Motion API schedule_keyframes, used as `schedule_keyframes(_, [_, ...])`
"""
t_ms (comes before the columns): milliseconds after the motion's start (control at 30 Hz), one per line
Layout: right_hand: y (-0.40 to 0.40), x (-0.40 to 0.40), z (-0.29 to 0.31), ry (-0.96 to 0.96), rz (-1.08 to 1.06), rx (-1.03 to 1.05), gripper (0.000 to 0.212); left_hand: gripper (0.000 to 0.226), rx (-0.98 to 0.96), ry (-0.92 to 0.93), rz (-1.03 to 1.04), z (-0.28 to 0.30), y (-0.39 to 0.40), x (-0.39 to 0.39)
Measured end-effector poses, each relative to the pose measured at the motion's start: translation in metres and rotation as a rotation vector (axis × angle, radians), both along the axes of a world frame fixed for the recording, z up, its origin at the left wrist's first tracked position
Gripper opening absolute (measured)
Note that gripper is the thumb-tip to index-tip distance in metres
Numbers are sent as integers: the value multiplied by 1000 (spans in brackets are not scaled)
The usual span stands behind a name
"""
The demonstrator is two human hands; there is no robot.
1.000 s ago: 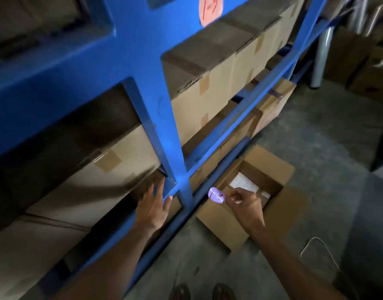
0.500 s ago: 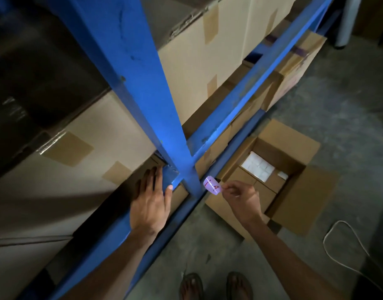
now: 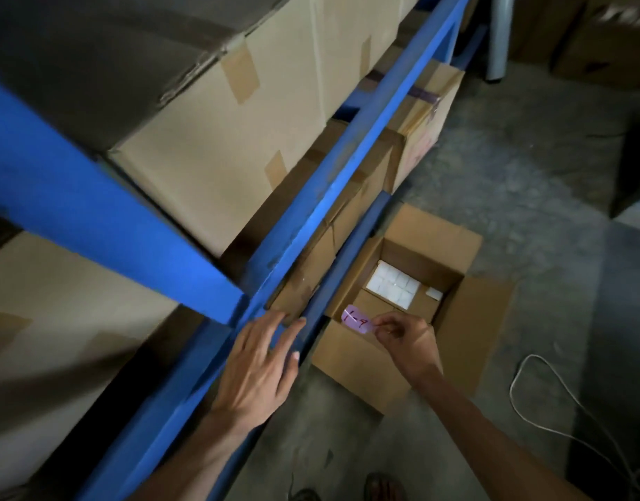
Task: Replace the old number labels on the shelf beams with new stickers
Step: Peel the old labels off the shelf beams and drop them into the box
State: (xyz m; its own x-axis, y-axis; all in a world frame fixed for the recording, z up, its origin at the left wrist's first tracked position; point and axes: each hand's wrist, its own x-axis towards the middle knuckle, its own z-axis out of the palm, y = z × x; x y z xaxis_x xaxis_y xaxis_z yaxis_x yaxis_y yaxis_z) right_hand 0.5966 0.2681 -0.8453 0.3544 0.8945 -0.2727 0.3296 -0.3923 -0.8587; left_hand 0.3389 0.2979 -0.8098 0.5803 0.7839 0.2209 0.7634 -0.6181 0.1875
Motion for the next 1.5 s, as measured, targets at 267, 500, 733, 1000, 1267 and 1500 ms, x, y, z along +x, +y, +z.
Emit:
schedule_keyframes(267, [27,55,-6,27,-114,31,14,63,36,115,-34,35,110,87])
schedule_keyframes(500, [52,86,-16,-50,-117,6,19,79,-59,393,27,23,173,92])
schedule_keyframes(733, [86,102,-27,-321,-22,-288,9,81,-76,362,22,14,180,94])
schedule_keyframes(1000, [127,98,-32,-697,74,-384,33,81,-117,283,27,7,183,92])
schedule_keyframes(1267, [125,100,-50,-784,192,-545,25,76,-124,256,27,7,183,91])
schedule_keyframes(1500, [123,97,-58,-750,157,-521,20,74,-133,261,29,7,183,92])
